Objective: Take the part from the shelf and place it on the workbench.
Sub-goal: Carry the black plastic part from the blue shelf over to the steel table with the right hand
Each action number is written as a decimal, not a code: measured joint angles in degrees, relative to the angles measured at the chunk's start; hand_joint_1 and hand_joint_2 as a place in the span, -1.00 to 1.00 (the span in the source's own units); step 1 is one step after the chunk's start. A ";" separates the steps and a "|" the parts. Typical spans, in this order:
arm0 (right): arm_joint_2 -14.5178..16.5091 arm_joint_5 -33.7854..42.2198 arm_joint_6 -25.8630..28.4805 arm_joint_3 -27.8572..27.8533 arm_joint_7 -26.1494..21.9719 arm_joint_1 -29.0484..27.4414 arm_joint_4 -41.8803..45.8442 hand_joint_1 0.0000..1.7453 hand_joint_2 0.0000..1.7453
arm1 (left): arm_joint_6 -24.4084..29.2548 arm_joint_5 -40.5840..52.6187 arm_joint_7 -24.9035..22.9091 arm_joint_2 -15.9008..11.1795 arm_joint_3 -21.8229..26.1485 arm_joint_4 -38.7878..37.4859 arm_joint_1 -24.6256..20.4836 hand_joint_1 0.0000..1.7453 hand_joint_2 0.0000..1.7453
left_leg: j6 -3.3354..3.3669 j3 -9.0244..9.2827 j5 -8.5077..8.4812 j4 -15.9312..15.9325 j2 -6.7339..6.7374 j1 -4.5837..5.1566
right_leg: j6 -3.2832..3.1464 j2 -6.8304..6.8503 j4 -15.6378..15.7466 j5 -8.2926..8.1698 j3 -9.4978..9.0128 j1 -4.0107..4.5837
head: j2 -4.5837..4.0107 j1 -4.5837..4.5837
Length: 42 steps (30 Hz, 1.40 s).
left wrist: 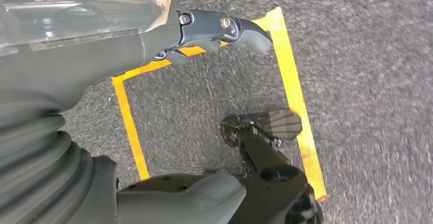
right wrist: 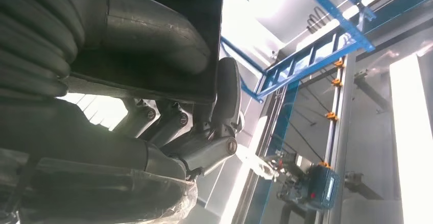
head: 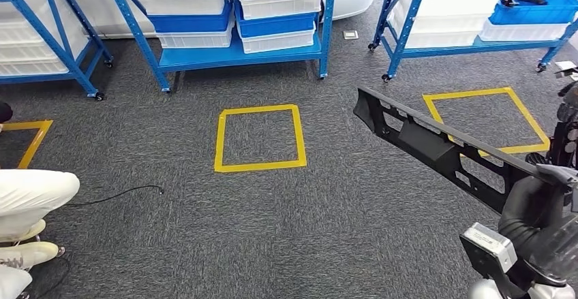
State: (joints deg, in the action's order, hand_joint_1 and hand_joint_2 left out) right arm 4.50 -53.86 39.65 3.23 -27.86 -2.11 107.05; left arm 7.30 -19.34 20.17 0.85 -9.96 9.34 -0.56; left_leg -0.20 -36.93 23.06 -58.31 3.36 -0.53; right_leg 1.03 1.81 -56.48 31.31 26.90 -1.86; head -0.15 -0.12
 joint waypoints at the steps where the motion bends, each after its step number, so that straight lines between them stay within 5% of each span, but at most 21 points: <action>1: -0.06 -0.26 0.00 0.03 0.21 -0.15 0.00 1.00 1.00 | -0.12 0.04 0.00 -0.02 -0.02 -0.01 0.03 -1.00 1.00 | -0.28 -0.59 1.83 -1.81 -0.67 -0.22 | -0.66 -0.40 -0.04 -0.37 0.31 -0.01 | 0.00 0.07; 4: -0.13 -0.45 0.00 0.16 0.45 -0.71 0.01 1.00 1.00 | -0.44 0.13 0.00 -0.04 -0.03 -0.02 0.22 -1.00 1.00 | -0.61 -3.81 9.16 -12.26 -2.88 -0.42 | -1.93 -1.67 -0.10 -1.59 1.52 0.54 | 0.00 0.16; 6: -0.24 -0.03 0.00 0.22 0.79 -1.26 0.00 1.00 1.00 | -0.55 0.13 0.01 -0.07 -0.03 -0.03 0.34 -1.00 1.00 | -0.39 -3.91 9.99 -15.43 -3.22 -0.41 | -2.02 -2.76 -0.17 -2.25 2.09 0.94 | 0.00 0.16; 10: -0.73 1.18 0.00 1.03 2.23 -1.61 -0.06 1.00 1.00 | -0.60 0.13 0.08 -0.24 -0.04 -0.06 0.51 -1.00 1.00 | 1.58 4.88 4.87 -2.75 -6.11 -0.17 | -1.66 -5.08 -0.24 -3.03 2.60 1.39 | 0.00 0.09; 12: -1.07 1.96 0.00 1.53 2.64 -1.58 -0.23 1.00 1.00 | -0.55 0.11 0.13 -0.43 -0.04 -0.10 0.65 -1.00 1.00 | 2.15 6.78 4.70 0.51 -7.20 0.13 | -1.08 -6.05 -0.25 -3.40 3.00 1.08 | 0.00 0.17; 14: -1.39 2.80 0.01 2.01 2.73 -1.65 -0.42 1.00 1.00 | -0.51 0.07 0.16 -0.46 -0.03 -0.11 0.65 -1.00 1.00 | 2.30 7.10 4.37 1.64 -6.07 0.30 | -0.42 -6.82 -0.30 -3.72 3.59 0.90 | 0.01 0.34; 16: -1.73 3.23 0.02 2.33 2.74 -1.63 -0.52 1.00 1.00 | -0.49 0.04 0.21 -0.44 -0.02 -0.12 0.54 -1.00 1.00 | 2.60 7.45 3.86 3.16 -4.62 0.11 | -0.21 -5.41 -2.06 -2.84 5.07 1.08 | 0.01 0.22; 18: -2.29 4.13 0.02 2.80 3.10 -1.49 -0.72 1.00 1.00 | -0.44 -0.03 0.26 -0.42 -0.01 -0.12 0.62 -1.00 1.00 | 2.77 7.45 3.54 3.84 -3.20 -0.01 | -0.33 -3.22 -8.17 -0.10 8.33 0.99 | 0.00 0.05; 21: -3.41 6.61 -0.02 3.95 4.55 -1.44 -1.39 1.00 1.00 | -0.42 -0.17 0.26 -0.33 -0.01 -0.14 0.86 -1.00 1.00 | 2.74 7.19 3.52 3.75 -1.08 -0.05 | 0.46 -2.40 -16.02 2.13 12.09 0.38 | 0.00 -0.02; 23: -4.18 8.45 -0.29 4.59 5.01 -1.44 -1.78 1.00 1.00 | -0.49 -0.31 0.28 -0.19 -0.01 -0.14 0.85 -1.00 1.00 | 2.42 7.18 3.66 3.48 0.15 -0.22 | 1.84 -1.45 -11.28 -0.35 9.53 -0.19 | 0.00 -0.03; 25: -4.91 11.26 -1.18 5.30 4.80 -1.34 -2.13 1.00 1.00 | -0.58 -0.50 0.36 -0.23 -0.01 -0.15 0.83 -1.00 1.00 | 1.62 7.11 4.14 2.74 1.22 -0.10 | 2.67 1.06 -3.74 -2.76 5.68 -0.38 | 0.00 -0.12; 27: -5.49 15.19 -3.00 5.94 4.10 -1.30 -2.52 1.00 1.00 | -0.60 -0.72 0.44 -0.41 -0.01 -0.17 0.84 -1.00 1.00 | 0.82 6.99 4.52 2.11 2.06 0.30 | 2.03 2.00 -1.13 -3.28 4.48 -0.16 | 0.00 -0.02; 29: -5.91 19.01 -5.14 6.43 3.21 -1.35 -2.93 1.00 1.00 | -0.53 -0.97 0.50 -0.44 -0.01 -0.18 0.83 -1.00 1.00 | 0.29 6.92 4.63 1.93 2.69 0.22 | 1.08 0.55 -1.46 -3.53 4.88 -0.18 | 0.01 0.18; 32: -6.17 22.09 -7.49 7.07 1.97 -1.17 -3.48 1.00 1.00 | 0.00 -1.38 0.51 -0.44 -0.01 -0.19 0.81 -1.00 1.00 | -0.39 5.18 7.92 -2.20 -0.57 -0.43 | -0.05 -1.19 -1.45 -4.09 5.26 -0.38 | 0.00 0.31; 34: -6.21 22.90 -8.51 7.64 1.38 -0.82 -4.10 1.00 1.00 | 0.62 -1.80 0.45 -0.41 0.03 -0.21 0.97 -1.00 1.00 | -0.39 1.67 12.01 -10.08 -2.77 -0.51 | -0.65 -2.39 -1.46 -4.34 5.55 0.07 | 0.00 0.38; 36: -6.23 23.77 -9.55 8.24 0.91 -0.44 -5.02 1.00 1.00 | 1.18 -2.17 0.36 -0.36 0.14 -0.25 1.21 -1.00 1.00 | -0.05 -0.95 13.32 -15.32 -3.27 -0.48 | -1.01 -3.90 -1.48 -4.54 5.79 0.58 | 0.01 0.38; 38: -6.22 24.91 -10.68 8.73 0.56 -0.03 -5.87 1.00 1.00 | 1.60 -2.40 0.31 -0.26 0.27 -0.25 1.33 -1.00 1.00 | 0.72 0.49 10.23 -11.88 -3.81 -0.38 | -1.19 -5.47 -1.48 -4.69 5.82 0.96 | 0.01 0.38; 40: -6.17 26.17 -11.72 9.22 0.36 0.58 -6.52 1.00 1.00 | 1.92 -2.62 0.21 -0.22 0.37 -0.26 1.38 -1.00 1.00 | 1.83 4.08 6.46 -4.13 -6.24 -0.29 | -1.18 -6.89 -1.50 -4.88 5.87 1.16 | 0.00 0.32; 42: -6.08 27.37 -12.59 9.67 0.27 1.33 -7.09 1.00 1.00 | 2.33 -2.85 0.05 -0.18 0.43 -0.30 1.43 -1.00 1.00 | 2.48 5.96 5.25 0.04 -8.10 -0.07 | -0.78 -8.15 -1.53 -5.21 6.27 1.00 | 0.00 0.37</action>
State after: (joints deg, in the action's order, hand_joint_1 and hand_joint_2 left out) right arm -1.57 -26.49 27.06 12.91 -27.59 -0.78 99.96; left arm 9.63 -22.19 20.23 0.67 -9.54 9.05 0.87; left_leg 2.28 -30.97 28.31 -58.27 -4.74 -0.61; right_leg 0.25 -6.34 -58.01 26.10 33.17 -0.86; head -0.15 0.25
